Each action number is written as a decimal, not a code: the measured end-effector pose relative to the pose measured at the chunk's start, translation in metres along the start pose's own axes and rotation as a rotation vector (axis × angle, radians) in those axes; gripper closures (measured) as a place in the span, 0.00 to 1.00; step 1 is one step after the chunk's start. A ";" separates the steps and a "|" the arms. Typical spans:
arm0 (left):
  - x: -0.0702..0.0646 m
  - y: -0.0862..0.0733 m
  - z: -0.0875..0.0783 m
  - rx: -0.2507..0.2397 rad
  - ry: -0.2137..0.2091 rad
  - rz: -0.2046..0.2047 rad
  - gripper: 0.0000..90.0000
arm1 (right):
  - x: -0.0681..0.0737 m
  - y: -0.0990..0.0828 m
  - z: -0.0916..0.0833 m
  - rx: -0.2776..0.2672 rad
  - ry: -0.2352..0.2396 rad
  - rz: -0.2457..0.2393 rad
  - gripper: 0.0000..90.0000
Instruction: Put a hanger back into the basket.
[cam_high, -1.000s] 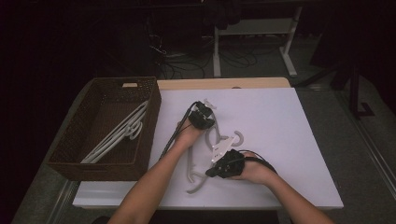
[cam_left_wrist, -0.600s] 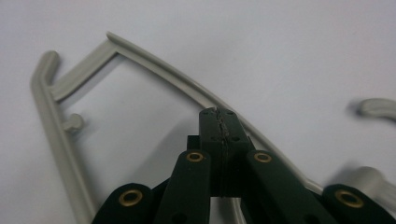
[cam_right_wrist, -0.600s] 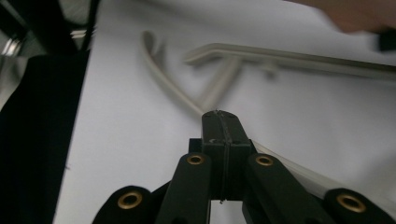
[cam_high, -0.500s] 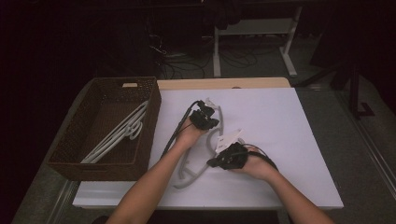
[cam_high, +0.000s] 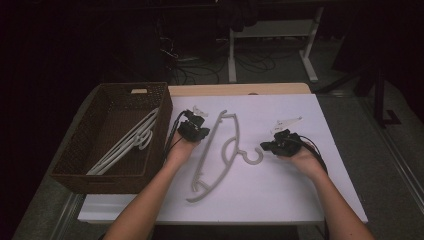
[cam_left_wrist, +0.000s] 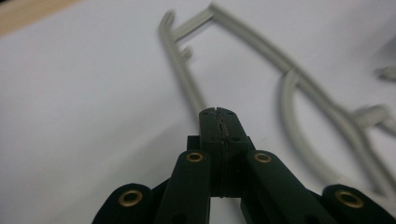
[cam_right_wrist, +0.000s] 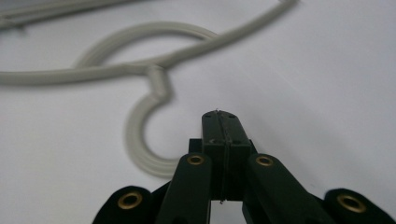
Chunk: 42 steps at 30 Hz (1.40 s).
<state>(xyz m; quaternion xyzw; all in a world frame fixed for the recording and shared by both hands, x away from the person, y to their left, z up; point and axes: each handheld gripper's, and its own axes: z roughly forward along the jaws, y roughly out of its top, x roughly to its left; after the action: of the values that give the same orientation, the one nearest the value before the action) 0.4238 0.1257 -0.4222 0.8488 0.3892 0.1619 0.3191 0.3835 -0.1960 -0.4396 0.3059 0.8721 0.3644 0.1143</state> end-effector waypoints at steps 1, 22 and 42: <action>0.002 -0.003 0.002 0.013 0.004 -0.007 1.00 | -0.002 -0.002 0.003 0.010 -0.001 0.010 0.99; -0.008 0.014 0.050 0.035 -0.036 0.038 1.00 | 0.001 -0.011 0.005 0.098 0.055 -0.019 0.99; -0.036 0.046 0.071 0.011 -0.107 0.136 0.95 | 0.027 -0.038 -0.025 0.104 0.136 -0.059 0.99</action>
<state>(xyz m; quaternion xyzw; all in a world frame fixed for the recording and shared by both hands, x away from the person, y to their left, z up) 0.4635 0.0465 -0.4452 0.8825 0.3138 0.1355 0.3231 0.3344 -0.2139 -0.4480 0.2602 0.9041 0.3352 0.0495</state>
